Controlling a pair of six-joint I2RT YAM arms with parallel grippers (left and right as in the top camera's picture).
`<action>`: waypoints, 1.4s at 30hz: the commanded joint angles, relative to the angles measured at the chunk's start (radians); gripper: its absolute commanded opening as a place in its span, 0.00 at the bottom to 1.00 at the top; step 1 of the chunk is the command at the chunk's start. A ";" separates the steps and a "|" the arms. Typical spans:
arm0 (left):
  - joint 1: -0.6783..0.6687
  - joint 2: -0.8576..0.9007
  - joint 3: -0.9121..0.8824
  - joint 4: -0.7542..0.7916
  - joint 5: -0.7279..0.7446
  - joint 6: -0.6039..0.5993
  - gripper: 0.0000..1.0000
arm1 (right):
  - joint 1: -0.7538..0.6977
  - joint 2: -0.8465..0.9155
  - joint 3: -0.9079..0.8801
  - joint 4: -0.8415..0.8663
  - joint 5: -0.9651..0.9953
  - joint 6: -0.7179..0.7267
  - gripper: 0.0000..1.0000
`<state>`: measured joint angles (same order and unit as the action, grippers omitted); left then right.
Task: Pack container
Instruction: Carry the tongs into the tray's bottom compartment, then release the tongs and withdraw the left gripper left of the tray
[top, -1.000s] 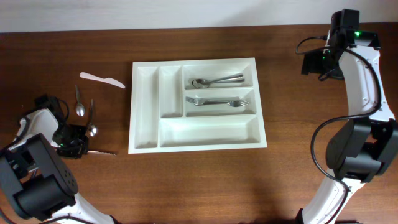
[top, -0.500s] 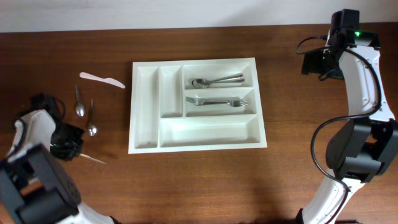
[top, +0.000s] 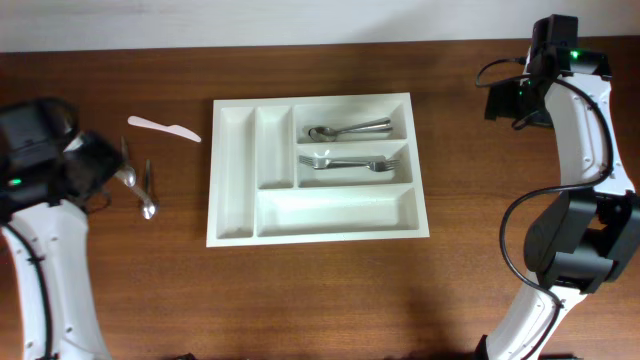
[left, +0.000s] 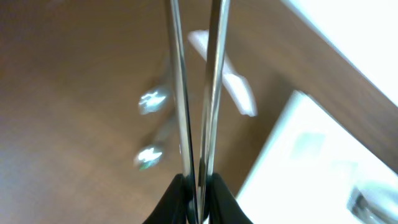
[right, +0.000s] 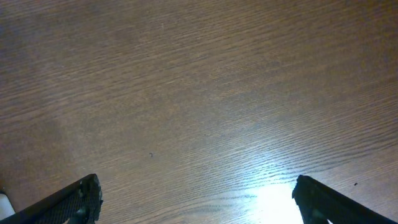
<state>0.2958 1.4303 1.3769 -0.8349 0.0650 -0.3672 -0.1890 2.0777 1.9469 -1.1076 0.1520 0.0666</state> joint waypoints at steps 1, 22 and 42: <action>-0.132 -0.003 0.011 0.042 0.140 0.249 0.02 | 0.005 -0.020 0.009 0.000 -0.002 -0.007 0.99; -0.863 0.272 0.010 -0.108 0.098 1.342 0.02 | 0.005 -0.020 0.009 0.000 -0.002 -0.007 0.99; -0.929 0.436 0.012 -0.005 -0.098 1.371 0.58 | 0.005 -0.020 0.009 0.000 -0.002 -0.007 0.99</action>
<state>-0.6292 1.8629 1.3785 -0.8570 -0.0158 0.9913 -0.1890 2.0777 1.9469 -1.1072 0.1520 0.0669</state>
